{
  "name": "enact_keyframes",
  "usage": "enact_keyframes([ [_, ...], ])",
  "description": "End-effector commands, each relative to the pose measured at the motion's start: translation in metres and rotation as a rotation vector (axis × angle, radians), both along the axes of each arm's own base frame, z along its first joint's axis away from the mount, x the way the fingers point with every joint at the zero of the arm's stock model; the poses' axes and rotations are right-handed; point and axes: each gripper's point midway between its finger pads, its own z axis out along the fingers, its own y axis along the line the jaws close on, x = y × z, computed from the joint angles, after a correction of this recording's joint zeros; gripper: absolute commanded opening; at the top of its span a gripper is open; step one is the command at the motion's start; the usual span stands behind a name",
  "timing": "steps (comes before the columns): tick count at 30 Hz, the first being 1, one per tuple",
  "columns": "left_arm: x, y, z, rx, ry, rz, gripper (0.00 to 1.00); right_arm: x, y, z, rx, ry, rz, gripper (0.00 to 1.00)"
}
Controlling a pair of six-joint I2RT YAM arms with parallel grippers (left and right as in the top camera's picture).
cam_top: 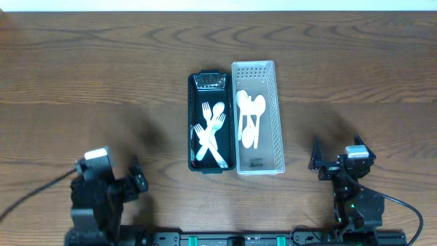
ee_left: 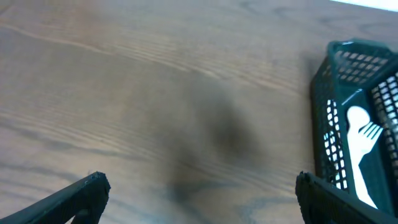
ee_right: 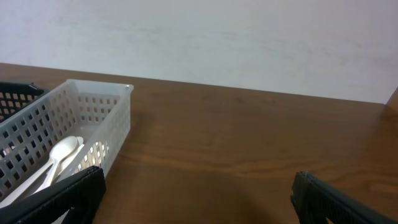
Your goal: Pack container
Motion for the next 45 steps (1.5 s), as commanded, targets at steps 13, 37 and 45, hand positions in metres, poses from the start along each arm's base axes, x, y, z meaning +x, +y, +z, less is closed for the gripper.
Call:
enact_keyframes([
  [13,0.058,-0.016,-0.004,0.118,-0.513,-0.138,0.98,0.0,0.0,0.0,-0.01,-0.001,0.005,0.99],
  [37,0.063,-0.017,-0.054,0.092,-0.421,-0.141,0.98,0.0,0.0,0.0,-0.01,-0.001,0.005,0.99],
  [45,0.063,-0.017,-0.054,0.092,-0.421,-0.141,0.98,0.0,0.0,0.0,-0.01,-0.001,0.005,0.99],
])
